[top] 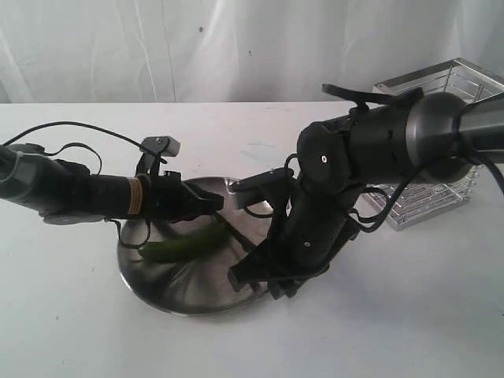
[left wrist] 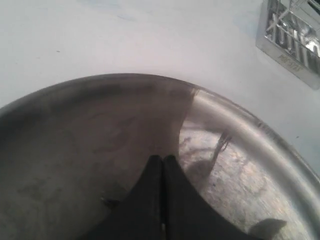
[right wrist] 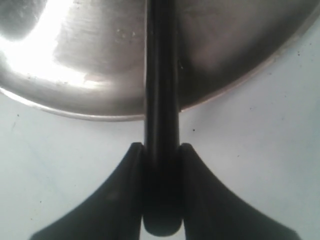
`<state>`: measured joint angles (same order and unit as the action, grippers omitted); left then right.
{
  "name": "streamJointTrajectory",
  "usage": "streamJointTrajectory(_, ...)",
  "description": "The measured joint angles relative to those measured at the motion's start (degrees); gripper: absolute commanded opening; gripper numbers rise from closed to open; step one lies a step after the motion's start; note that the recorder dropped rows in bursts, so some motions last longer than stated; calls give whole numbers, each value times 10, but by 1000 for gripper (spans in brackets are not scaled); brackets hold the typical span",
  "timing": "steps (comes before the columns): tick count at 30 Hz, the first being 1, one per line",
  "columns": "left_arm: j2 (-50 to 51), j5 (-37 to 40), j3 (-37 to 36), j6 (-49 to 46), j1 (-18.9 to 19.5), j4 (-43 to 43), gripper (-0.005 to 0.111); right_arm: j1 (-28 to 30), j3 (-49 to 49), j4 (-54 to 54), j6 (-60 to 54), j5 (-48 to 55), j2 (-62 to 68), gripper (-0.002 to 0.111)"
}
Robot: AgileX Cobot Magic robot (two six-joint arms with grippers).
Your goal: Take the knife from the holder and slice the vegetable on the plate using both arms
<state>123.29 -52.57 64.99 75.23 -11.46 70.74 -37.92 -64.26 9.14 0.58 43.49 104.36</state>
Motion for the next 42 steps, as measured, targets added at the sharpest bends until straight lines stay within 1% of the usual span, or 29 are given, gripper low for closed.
streamJointTrajectory(12, -1, 20, 1, 37, 0, 16, 0, 0, 0, 15, -6, 5, 23, 0)
streamJointTrajectory(26, -2, 19, 2, 39, 0, 29, 0, 0, 0, 25, -6, 19, 41, 0)
streamJointTrajectory(35, -1, 20, 2, 40, -1, 48, 0, 0, 0, 21, -6, 116, 42, 0)
streamJointTrajectory(39, -1, 20, 2, 40, -1, 45, 0, 0, 1, 19, -6, 118, 42, 0)
streamJointTrajectory(42, -3, 7, 2, 37, 0, 27, 0, 0, 1, 17, -6, 110, 42, 0)
